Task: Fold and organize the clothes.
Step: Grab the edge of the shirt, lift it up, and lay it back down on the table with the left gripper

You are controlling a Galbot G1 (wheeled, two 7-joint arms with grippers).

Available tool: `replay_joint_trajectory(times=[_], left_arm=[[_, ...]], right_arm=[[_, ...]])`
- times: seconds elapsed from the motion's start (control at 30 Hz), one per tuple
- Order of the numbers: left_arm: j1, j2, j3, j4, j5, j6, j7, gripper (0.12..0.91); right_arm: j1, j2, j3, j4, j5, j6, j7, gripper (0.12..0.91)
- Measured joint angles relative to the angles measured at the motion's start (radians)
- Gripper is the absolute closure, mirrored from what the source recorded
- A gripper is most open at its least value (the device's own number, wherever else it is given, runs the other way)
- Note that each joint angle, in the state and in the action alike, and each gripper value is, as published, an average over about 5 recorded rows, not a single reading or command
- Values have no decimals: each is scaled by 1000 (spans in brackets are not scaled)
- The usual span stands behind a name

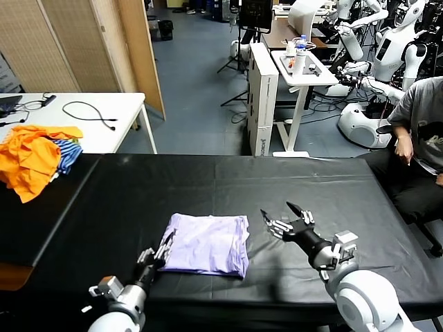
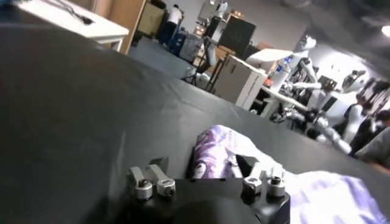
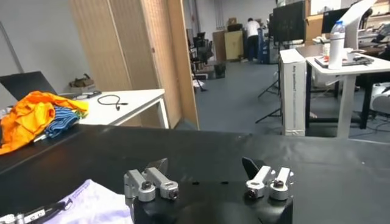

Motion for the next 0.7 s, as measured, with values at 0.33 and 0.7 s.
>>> replay_joint_trajectory(times=[0.33,0.7], left_arm=[[2,6,-9,-26,61,15,-9,856],[30,200,-186,-98,224,-2,11,858]], right_arm=[[1,-1,7,-2,-13,3,0,118],[-6,16,-3,-42,-49,2,2,118]])
